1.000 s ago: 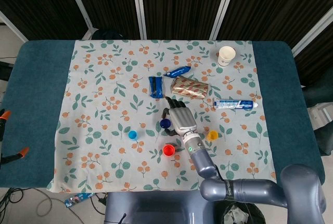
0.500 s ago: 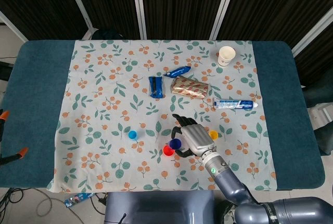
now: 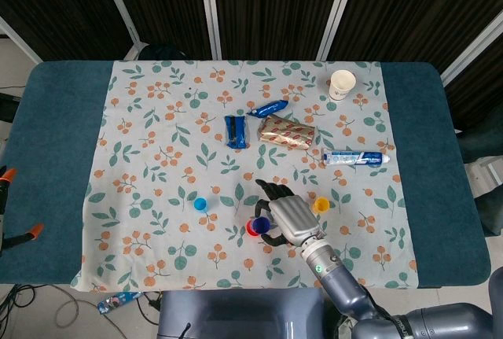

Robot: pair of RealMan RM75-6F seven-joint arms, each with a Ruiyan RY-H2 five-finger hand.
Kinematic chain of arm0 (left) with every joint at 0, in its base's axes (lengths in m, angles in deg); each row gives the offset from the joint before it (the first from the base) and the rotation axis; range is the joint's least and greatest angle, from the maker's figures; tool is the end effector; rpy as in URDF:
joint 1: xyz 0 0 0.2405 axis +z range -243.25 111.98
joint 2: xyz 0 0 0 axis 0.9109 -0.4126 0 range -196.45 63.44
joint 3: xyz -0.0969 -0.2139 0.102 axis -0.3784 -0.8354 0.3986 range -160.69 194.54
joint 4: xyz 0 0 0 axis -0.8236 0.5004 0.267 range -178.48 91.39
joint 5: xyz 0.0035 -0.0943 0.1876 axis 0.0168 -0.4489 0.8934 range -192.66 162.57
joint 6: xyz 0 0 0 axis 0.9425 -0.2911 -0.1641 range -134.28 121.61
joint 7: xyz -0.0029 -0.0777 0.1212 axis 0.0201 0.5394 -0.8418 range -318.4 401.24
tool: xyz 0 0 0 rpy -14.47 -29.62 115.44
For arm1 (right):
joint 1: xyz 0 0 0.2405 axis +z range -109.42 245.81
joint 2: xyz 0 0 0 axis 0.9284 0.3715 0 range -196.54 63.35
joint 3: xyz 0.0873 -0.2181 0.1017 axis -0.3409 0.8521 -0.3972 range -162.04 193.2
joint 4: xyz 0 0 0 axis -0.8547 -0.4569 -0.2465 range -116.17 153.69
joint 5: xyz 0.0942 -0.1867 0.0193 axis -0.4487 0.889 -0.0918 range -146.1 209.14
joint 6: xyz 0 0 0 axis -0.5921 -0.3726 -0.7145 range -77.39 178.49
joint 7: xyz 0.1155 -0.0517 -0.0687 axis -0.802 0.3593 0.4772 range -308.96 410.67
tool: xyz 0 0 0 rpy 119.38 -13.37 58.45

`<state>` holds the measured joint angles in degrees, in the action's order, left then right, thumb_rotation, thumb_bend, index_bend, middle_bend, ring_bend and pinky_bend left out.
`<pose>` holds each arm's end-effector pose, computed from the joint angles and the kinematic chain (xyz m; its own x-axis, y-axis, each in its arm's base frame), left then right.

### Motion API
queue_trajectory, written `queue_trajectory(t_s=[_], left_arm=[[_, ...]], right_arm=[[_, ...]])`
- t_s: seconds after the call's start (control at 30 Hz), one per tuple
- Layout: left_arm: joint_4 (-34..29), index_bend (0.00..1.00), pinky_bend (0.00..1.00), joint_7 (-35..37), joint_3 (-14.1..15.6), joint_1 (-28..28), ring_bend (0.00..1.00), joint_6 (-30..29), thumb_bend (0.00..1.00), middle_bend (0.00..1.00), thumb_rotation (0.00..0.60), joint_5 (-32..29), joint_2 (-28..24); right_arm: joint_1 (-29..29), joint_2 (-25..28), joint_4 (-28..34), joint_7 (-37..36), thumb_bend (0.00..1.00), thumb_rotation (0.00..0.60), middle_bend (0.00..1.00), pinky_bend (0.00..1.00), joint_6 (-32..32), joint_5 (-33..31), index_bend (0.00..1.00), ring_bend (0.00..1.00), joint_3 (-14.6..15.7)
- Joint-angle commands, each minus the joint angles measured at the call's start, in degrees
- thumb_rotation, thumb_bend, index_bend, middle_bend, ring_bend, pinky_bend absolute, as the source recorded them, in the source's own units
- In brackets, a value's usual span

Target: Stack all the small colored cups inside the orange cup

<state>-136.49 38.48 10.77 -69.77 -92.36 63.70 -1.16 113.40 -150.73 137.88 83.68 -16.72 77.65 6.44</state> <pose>-0.3206 0.1874 0.1681 0.4007 -0.0584 0.9143 0.9116 0.1250 -0.3915 -0.0655 -0.2625 0.0049 0.2397 -0.4421 0.8643 -0.9404 -0.3268 0.0937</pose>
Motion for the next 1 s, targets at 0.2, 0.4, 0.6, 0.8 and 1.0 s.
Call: queue_trajectory(t_s=[0.2, 0.4, 0.6, 0.8, 1.0], left_arm=[[-0.1, 0.03, 0.00, 0.0, 0.0, 0.0, 0.00, 0.1, 0.07, 0.00, 0.600, -0.1, 0.0], [0.0, 0.03, 0.00, 0.0, -0.1, -0.1, 0.00, 0.2, 0.07, 0.00, 0.600, -0.2, 0.0], [-0.1, 0.04, 0.00, -0.2, 0.0, -0.1, 0.00, 0.2, 0.07, 0.00, 0.600, 0.0, 0.1], [0.0, 0.04, 0.00, -0.2, 0.0, -0.1, 0.00, 0.3, 0.07, 0.00, 0.600, -0.2, 0.1], [0.0, 0.04, 0.00, 0.1, -0.2, -0.1, 0.00, 0.2, 0.07, 0.00, 0.600, -0.3, 0.0]], right_arm=[[0.8, -1.9, -2.6, -0.2, 0.35, 0.600, 0.04, 0.14, 0.8, -2.6, 0.48, 0.10, -0.4], [1.1, -2.0, -3.9, -0.9, 0.35, 0.600, 0.04, 0.14, 2.7, -3.7, 0.48, 0.10, 0.2], [1.3, -2.8, -5.2, -1.7, 0.35, 0.600, 0.04, 0.14, 3.7, -3.7, 0.46, 0.10, 0.6], [1.5, -3.6, -6.3, -1.8, 0.33, 0.600, 0.04, 0.14, 4.2, -3.8, 0.15, 0.08, 1.0], [2.4, -1.8, -6.2, 0.3, 0.30, 0.600, 0.03, 0.14, 4.4, -6.0, 0.10, 0.07, 1.1]])
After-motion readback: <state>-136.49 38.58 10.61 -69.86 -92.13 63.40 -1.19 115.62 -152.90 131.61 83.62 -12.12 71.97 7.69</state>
